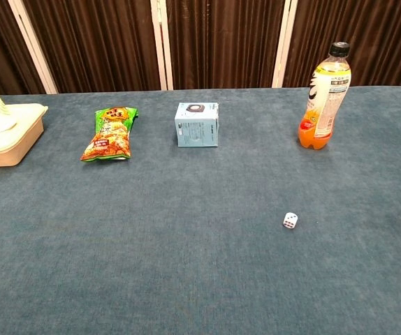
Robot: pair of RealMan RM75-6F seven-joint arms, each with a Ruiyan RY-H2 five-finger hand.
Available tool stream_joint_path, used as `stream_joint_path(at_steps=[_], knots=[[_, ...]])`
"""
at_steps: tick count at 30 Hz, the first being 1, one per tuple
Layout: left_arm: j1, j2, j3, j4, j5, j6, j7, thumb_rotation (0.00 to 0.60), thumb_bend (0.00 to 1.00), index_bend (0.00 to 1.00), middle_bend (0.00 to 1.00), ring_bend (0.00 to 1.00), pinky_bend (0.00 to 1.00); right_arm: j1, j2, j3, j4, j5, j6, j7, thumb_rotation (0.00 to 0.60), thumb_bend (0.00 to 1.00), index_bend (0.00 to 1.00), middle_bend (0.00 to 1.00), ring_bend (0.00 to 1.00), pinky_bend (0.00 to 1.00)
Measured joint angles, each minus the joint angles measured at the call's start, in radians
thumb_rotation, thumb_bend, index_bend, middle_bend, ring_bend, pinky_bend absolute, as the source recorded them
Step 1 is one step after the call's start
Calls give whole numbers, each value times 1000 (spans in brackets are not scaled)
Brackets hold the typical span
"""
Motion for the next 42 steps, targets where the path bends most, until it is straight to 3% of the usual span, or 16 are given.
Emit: stream_joint_path(at_steps=[4, 10, 13, 26, 42], knots=[[-13, -11, -12, -3, -33, -24, 29, 600, 0, 0, 0, 0, 0, 77, -10, 6, -6, 19, -141, 2, 600, 512, 5, 750, 695, 942], [-34, -31, -25, -1, -88, -68, 72, 600, 0, 0, 0, 0, 0, 203, -32, 10, -13, 108, -396, -3, 600, 526, 6, 770, 730, 999], [-40, -34, -28, -1, -101, -77, 77, 600, 0, 0, 0, 0, 0, 254, -52, 2, -14, 161, -466, -10, 600, 537, 5, 775, 740, 1000], [-50, -42, -24, -6, -105, -86, 97, 600, 0, 0, 0, 0, 0, 292, -89, -50, 16, 180, -499, -52, 600, 544, 5, 775, 741, 1000], [-61, -56, -20, -3, -113, -96, 122, 600, 0, 0, 0, 0, 0, 343, -173, -60, 51, 242, -531, -128, 600, 543, 15, 775, 740, 1000]])
